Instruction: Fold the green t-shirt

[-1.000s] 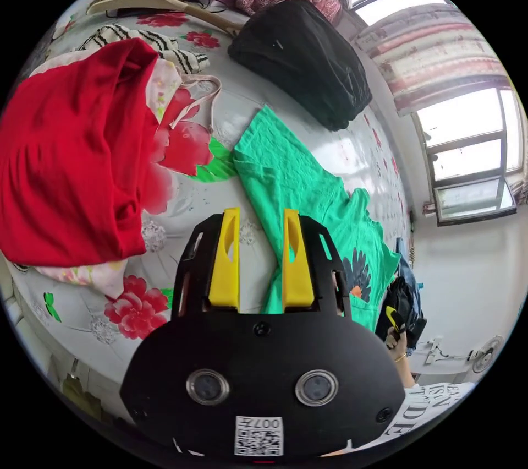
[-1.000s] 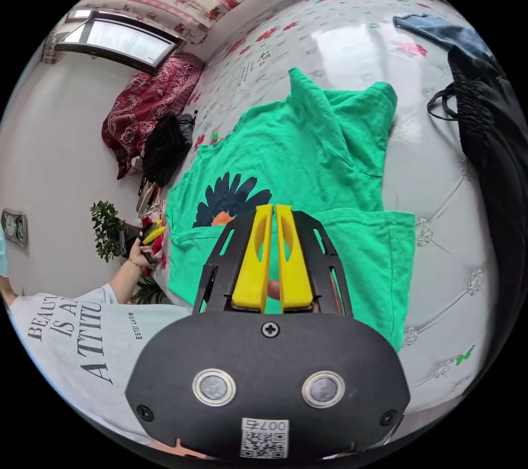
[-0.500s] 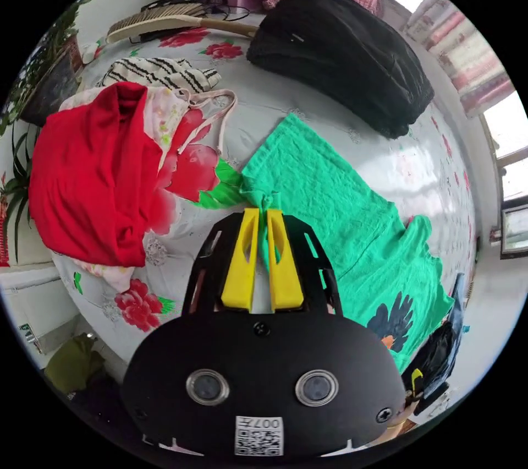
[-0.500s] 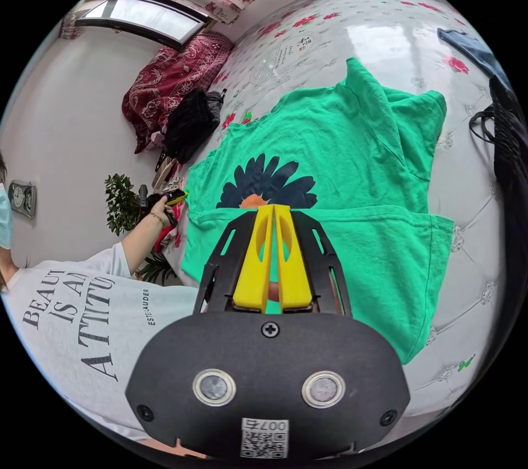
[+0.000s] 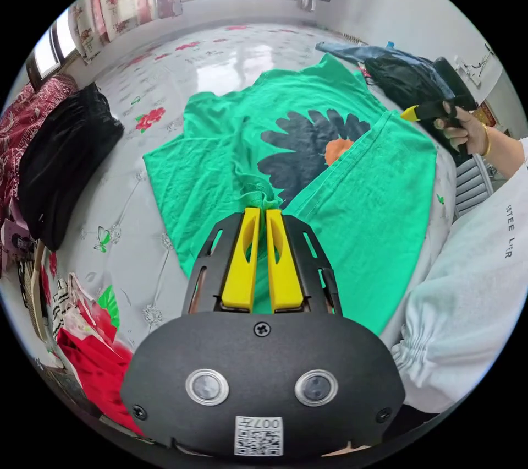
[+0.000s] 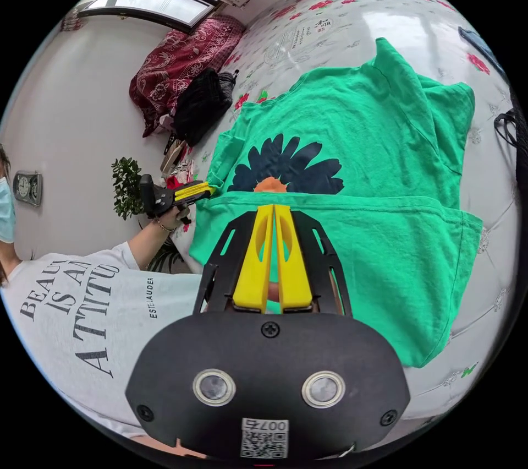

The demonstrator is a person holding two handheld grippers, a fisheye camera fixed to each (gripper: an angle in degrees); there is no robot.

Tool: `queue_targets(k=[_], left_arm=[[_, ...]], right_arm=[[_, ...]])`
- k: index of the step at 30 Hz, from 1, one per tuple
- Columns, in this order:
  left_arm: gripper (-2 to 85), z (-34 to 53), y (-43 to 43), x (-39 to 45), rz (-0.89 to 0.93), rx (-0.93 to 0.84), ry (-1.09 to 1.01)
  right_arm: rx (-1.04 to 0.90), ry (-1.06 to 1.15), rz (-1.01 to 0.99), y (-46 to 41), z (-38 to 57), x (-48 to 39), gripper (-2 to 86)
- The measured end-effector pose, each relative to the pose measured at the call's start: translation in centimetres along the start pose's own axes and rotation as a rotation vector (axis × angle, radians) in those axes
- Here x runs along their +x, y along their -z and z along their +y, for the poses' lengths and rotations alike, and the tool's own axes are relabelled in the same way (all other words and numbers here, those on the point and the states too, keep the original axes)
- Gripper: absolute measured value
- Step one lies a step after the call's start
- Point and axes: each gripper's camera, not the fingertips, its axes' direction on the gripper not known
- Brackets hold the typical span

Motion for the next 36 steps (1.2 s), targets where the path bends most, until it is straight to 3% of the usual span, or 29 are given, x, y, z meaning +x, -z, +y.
queue_targets(k=[10, 14, 18, 22, 28, 30, 33, 36], left_arm=[[7.2, 3.7, 4.7, -0.4, 0.148, 0.147, -0.063], [11.8, 4.1, 6.6, -3.1, 0.340, 0.196, -0.044], [10.1, 4.6, 7.4, -8.3, 0.187, 0.303, 0.195], [8.5, 3.5, 4.4, -15.0, 0.083, 0.220, 0.476], [11.3, -2.1, -3.2, -19.4, 0.207, 0.058, 0.503], [1.5, -2.6, -3.2, -19.2, 0.123, 0.043, 0.492], [0.0, -0.5, 0.0, -17.6, -0.098, 0.202, 0.506], [0.2, 1.5, 1.1, -17.6, -0.107, 0.295, 0.593]], right_arm=[[-0.080, 0.171, 0.029, -5.8, -5.7, -3.5, 1.9], [-0.085, 0.316, 0.086, -8.7, -13.1, -6.8, 2.8], [-0.077, 0.375, 0.125, -12.4, -20.6, -8.9, 3.7], [-0.111, 0.348, 0.135, -16.7, -25.8, -9.0, 4.7], [-0.202, 0.332, 0.164, -22.8, -29.2, -8.3, 4.0], [-0.204, 0.388, 0.172, -22.9, -28.7, -9.0, 2.0], [-0.007, 0.467, 0.359, -20.2, -27.1, -10.2, 0.6], [-0.019, 0.463, 0.365, -20.8, -26.6, -9.8, 0.3]])
